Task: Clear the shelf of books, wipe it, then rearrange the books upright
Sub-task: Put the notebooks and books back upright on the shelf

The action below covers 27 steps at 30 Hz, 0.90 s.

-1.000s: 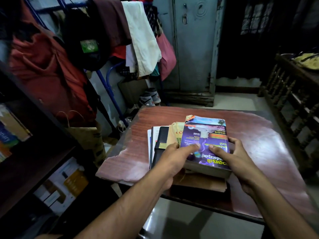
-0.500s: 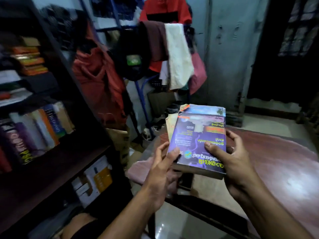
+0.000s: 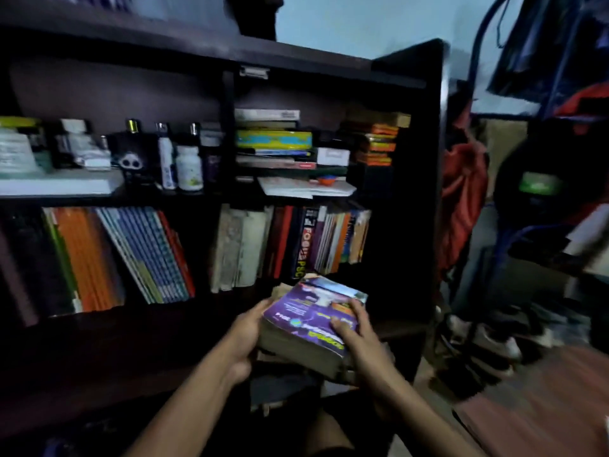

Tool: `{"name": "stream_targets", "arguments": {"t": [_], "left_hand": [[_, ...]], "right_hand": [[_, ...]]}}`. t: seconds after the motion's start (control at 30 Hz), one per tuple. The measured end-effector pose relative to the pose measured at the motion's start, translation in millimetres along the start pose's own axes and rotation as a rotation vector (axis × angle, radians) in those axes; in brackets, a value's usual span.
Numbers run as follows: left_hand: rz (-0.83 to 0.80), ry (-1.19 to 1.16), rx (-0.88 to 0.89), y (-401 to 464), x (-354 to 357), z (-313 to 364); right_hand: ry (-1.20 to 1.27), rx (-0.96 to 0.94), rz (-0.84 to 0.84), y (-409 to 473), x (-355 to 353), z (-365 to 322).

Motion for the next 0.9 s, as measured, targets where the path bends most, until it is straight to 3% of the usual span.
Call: {"name": "stream_targets", "arguments": {"t": [0.1, 0.13, 0.2, 0.27, 0.33, 0.4, 0.5, 0.7, 0.83, 0.9], "left_hand": [[0.050, 0.093, 0.015, 19, -43, 16], [0.051, 0.131, 0.031, 29, -53, 20], [0.067, 0.216, 0.079, 47, -67, 19], [0.094, 0.249, 0.146, 59, -78, 15], [0.115, 0.262, 0.172, 69, -81, 11], [0.111, 0.293, 0.191, 71, -80, 10], [0.096, 0.329, 0.242, 66, -78, 11], [0.139, 0.360, 0.375, 76, -82, 16], [0.149, 0.446, 0.388, 84, -84, 10], [0.173, 0.519, 0.350, 89, -82, 6]], "right_hand": [[-0.182, 0.110, -0.180, 15, 32, 5], [-0.373, 0.053, -0.250, 22, 36, 3], [-0.984, -0.091, -0.359, 40, 36, 7], [-1.492, -0.280, -0.220, 57, 27, 3], [-1.619, -0.590, -0.080, 59, 38, -8], [-1.543, -0.765, -0.122, 62, 50, -2], [-1.367, -0.777, -0.248, 72, 55, 12], [-1.310, -0.880, -0.138, 68, 36, 1], [-0.707, -0.688, 0.094, 70, -16, -31], [-0.411, -0.606, 0.290, 74, -46, -40]]}}
Point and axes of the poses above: each hand's wrist, its own y-axis towards the middle knuckle, its own x-axis out of the palm, z = x × y, the point moved 10 cm from there along y, towards the middle knuckle, and after that the axes turned 2 degrees about y, right-handed, at the moved point
